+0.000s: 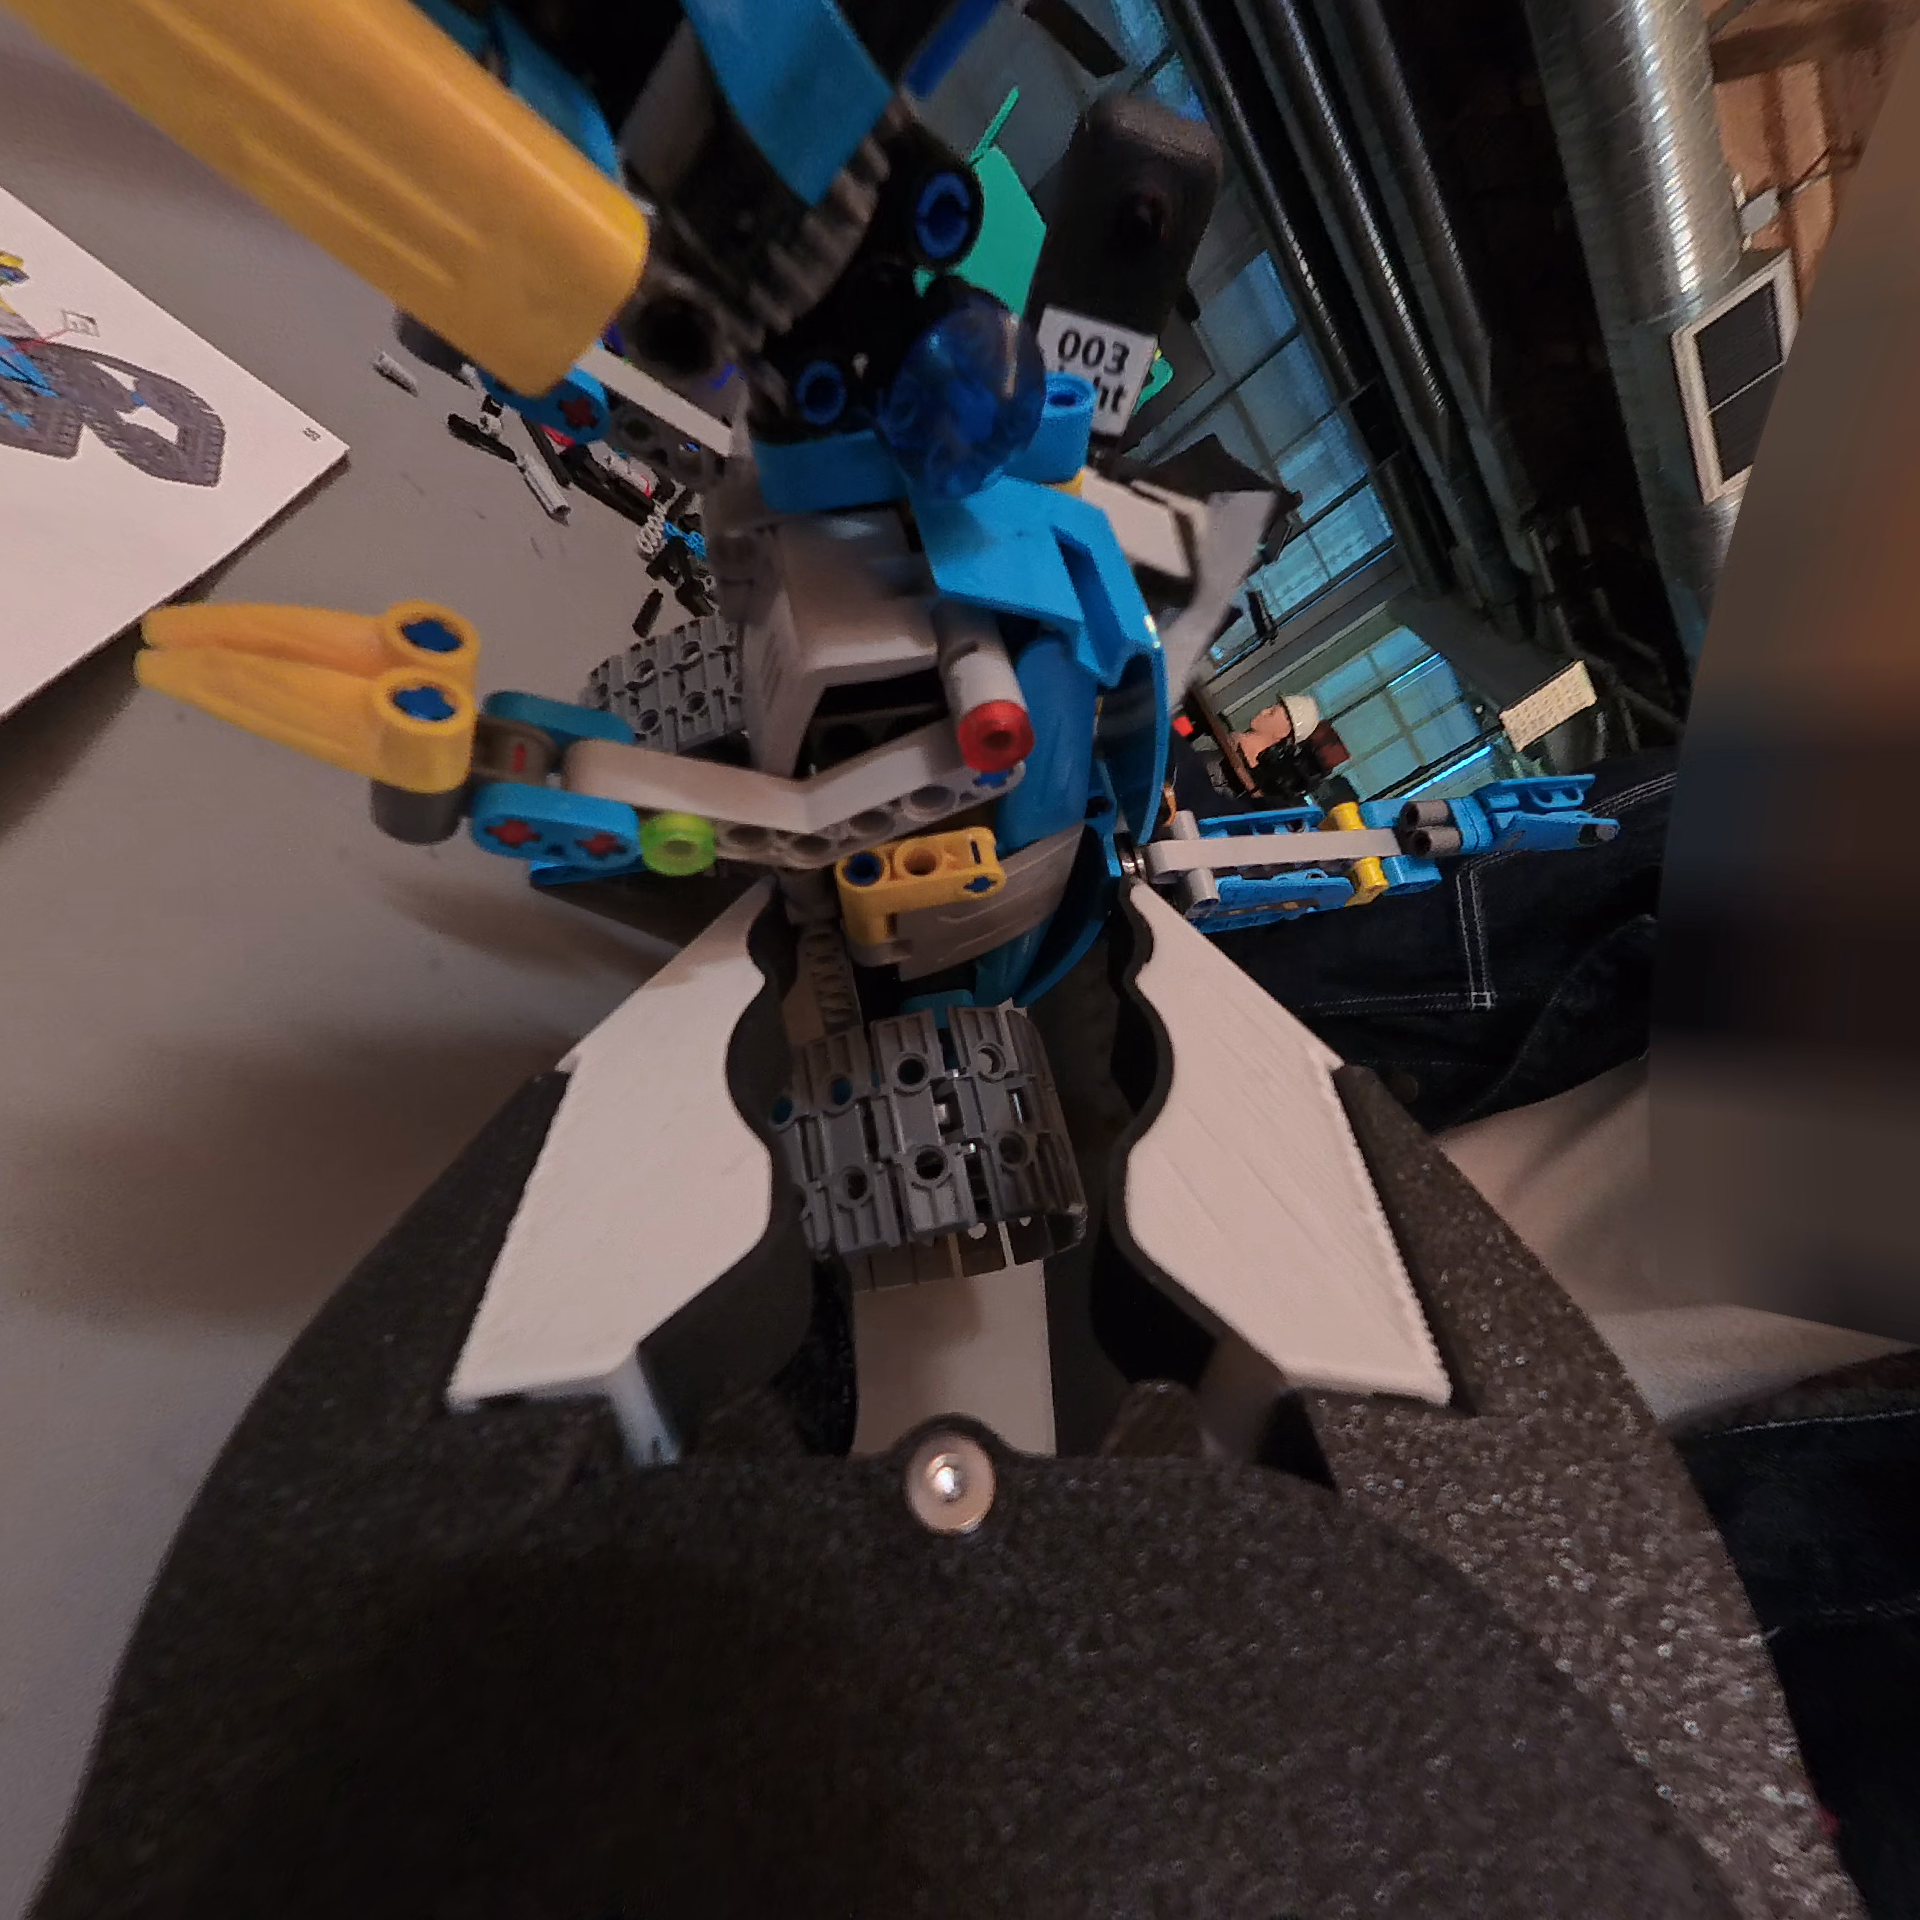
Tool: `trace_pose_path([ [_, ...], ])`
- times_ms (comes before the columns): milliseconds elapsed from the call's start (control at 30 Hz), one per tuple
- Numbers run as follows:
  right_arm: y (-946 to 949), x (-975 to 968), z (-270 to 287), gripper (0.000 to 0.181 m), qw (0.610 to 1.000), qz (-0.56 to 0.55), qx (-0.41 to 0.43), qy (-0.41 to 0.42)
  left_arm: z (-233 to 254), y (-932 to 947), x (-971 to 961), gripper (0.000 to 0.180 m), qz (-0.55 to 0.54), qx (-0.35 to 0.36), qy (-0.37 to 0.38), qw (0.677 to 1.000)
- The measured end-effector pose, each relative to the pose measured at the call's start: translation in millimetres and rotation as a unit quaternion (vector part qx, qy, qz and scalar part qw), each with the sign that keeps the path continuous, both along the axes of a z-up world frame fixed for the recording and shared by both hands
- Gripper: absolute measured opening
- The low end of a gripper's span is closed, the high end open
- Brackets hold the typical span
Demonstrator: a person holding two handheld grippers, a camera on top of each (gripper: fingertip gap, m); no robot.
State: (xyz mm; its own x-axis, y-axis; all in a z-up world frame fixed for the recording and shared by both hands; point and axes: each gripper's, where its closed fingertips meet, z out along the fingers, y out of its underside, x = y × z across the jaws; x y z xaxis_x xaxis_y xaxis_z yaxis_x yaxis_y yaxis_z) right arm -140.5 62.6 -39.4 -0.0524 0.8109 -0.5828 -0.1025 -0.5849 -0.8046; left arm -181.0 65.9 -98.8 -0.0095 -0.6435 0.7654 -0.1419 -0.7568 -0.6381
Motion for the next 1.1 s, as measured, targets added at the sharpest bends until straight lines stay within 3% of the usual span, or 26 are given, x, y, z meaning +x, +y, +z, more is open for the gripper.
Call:
trace_pose_path([
  [833,3,-4,-8,0.0,0.999,-0.02,0.014,-0.032,0,-2,1,0.058,-0.001,0.007,0.004,1.0],
  [1000,-9,11,14,0.0,0.999,0.012,0.045,-0.004,0,-2,0,0.058,-0.005,0.008,-0.001,1.0],
  [1100,-21,24,4,0.0,0.995,0.048,0.066,-0.065,2,-3,-2,0.058,-0.01,0.016,-0.006,1.0],
])
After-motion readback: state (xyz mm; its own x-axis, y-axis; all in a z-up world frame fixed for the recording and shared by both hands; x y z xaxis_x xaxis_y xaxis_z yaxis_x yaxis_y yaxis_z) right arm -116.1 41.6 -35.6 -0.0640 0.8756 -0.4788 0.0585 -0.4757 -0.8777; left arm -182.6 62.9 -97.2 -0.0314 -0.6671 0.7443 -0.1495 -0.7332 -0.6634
